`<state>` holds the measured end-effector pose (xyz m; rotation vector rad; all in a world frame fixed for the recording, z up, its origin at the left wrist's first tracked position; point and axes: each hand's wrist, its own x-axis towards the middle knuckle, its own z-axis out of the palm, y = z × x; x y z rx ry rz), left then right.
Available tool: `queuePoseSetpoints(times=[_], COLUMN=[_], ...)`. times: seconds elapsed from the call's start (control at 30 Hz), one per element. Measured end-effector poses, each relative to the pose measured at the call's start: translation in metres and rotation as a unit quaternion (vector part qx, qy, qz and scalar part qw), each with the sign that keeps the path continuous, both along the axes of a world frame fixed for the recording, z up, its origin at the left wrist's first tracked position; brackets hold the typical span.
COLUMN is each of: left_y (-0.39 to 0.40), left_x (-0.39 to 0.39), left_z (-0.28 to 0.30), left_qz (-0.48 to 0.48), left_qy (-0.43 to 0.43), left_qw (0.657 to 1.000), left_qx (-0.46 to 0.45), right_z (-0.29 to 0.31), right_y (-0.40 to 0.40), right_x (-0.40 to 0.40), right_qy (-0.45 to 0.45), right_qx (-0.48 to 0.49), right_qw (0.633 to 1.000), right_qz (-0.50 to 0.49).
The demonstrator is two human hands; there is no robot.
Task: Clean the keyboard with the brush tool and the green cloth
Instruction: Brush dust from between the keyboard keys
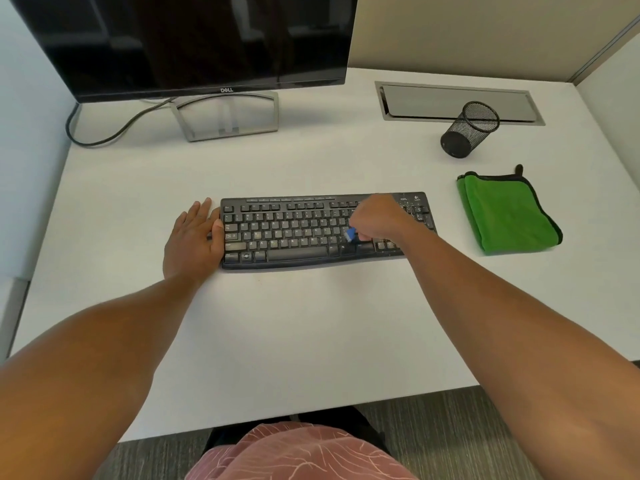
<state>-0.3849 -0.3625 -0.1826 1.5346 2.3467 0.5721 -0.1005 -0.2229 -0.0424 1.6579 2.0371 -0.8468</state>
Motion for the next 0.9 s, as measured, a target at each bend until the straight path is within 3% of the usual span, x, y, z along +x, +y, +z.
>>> queuePoseSetpoints(times=[0.27, 0.47, 0.63, 0.73, 0.9], left_y=[0.000, 0.001, 0.001, 0.001, 0.001], left_x=[0.000, 0.000, -0.002, -0.001, -0.001], left_z=[0.000, -0.001, -0.005, -0.003, -0.003], left_qz=[-0.001, 0.000, 0.002, 0.000, 0.002], left_qy=[-0.002, 0.001, 0.002, 0.005, 0.006], left_qw=[1.000, 1.000, 1.000, 1.000, 1.000], left_qx=[0.001, 0.004, 0.000, 0.000, -0.002], right_z=[0.002, 0.003, -0.004, -0.003, 0.004], right_y=[0.001, -0.002, 0.007, 0.017, 0.022], right_x=[0.002, -0.009, -0.001, 0.013, 0.008], right_qy=[-0.053, 0.110, -0.020, -0.118, -0.061], right_qx=[-0.038, -0.031, 0.003, 0.042, 0.012], right_qw=[0.995, 0.988, 0.980, 0.976, 0.977], right_qz=[0.078, 0.099, 0.198, 0.177, 0.206])
